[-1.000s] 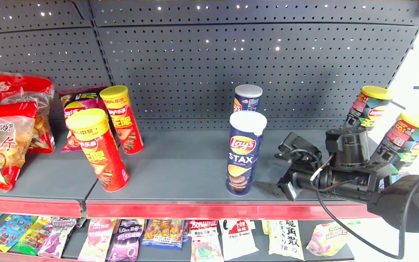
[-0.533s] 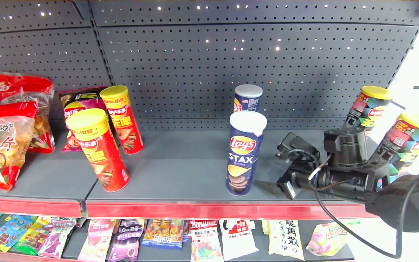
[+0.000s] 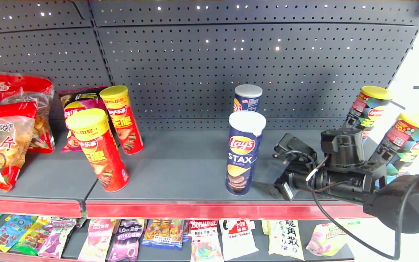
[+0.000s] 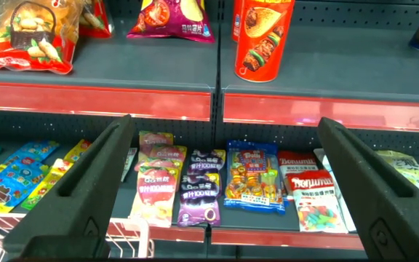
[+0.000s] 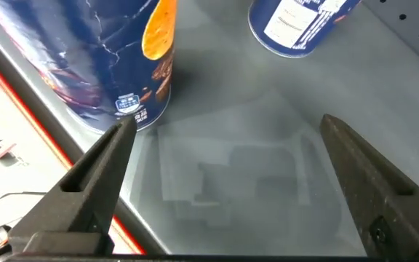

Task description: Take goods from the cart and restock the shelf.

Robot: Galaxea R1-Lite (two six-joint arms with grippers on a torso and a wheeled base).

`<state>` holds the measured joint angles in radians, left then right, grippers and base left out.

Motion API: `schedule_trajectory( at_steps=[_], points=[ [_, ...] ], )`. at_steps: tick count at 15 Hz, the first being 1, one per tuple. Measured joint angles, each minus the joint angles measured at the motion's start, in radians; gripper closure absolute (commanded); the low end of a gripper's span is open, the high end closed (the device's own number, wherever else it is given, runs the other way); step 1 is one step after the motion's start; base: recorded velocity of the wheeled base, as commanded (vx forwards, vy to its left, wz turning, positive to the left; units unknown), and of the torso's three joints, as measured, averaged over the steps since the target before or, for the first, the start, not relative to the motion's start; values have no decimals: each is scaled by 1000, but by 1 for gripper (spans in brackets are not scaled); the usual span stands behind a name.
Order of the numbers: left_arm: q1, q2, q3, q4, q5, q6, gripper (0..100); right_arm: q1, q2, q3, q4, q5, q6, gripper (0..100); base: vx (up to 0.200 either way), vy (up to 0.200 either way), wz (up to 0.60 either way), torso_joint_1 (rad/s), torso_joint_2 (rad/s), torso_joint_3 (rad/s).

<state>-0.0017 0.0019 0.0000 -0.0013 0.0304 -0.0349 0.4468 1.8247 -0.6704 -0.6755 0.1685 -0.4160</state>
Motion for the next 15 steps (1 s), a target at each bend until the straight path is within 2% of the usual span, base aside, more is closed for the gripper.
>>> schedule_trajectory(
  at_steps=[15],
  points=[
    [0, 0, 0, 0, 0, 0, 0, -8, 26, -33, 0, 0, 0, 0, 0, 0, 0, 0, 0, 0]
  ],
)
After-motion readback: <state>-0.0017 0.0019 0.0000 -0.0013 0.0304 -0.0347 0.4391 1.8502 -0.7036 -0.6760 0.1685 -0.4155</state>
